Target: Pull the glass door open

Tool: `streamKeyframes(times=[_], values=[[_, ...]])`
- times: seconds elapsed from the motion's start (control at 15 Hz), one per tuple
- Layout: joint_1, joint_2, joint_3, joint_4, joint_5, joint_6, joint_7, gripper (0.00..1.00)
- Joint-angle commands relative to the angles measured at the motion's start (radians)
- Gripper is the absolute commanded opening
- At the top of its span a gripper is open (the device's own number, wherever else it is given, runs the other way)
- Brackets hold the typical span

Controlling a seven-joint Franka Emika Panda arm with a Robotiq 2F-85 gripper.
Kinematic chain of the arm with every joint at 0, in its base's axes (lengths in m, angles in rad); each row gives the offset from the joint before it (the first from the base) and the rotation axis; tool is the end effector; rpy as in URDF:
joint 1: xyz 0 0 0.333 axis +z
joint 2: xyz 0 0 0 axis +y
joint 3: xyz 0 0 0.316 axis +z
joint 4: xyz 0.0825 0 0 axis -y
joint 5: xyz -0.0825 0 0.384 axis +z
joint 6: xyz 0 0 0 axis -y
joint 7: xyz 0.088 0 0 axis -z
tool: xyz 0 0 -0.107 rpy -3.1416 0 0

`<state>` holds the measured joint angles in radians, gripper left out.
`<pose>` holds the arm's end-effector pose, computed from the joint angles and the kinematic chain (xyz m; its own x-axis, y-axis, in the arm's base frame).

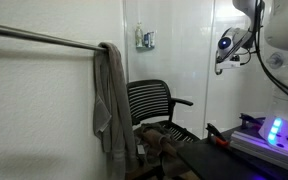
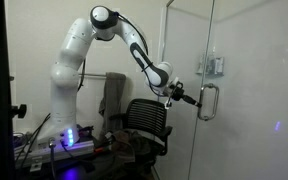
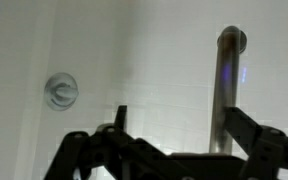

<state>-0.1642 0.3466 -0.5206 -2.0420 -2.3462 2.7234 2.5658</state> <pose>0.4720 -0.3420 0.2845 0.3122 -0.2567 0.9147 -0.8348 -0.5337 0.1352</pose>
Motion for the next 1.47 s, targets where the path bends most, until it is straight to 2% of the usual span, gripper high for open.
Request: streamKeyframes(times=[0.0,0.2,0.33,0.4,0.47,0.53,0.6,0.93,1.27,1.33,1.4], values=[[-0.013,0.054,0.014,0.066,0.005,0.017,0.018,1.00],[-0.012,0.075,0.015,0.105,0.013,0.001,0.018,1.00],[-0.009,0.098,0.005,0.137,0.058,-0.009,-0.005,1.00],[-0.133,0.078,0.138,0.140,0.103,-0.042,-0.093,1.00],[-0.146,0.089,0.148,0.147,0.142,-0.038,-0.120,1.00],[-0.168,0.092,0.172,0.148,0.177,-0.046,-0.160,0.75],[-0.187,0.095,0.192,0.143,0.209,-0.054,-0.200,0.74],[-0.243,0.099,0.257,0.141,0.302,-0.037,-0.322,0.41],[-0.248,0.073,0.270,0.144,0.412,-0.025,-0.476,0.04],[-0.252,0.065,0.269,0.141,0.459,-0.006,-0.517,0.01],[-0.252,0.058,0.257,0.131,0.529,0.031,-0.591,0.06]])
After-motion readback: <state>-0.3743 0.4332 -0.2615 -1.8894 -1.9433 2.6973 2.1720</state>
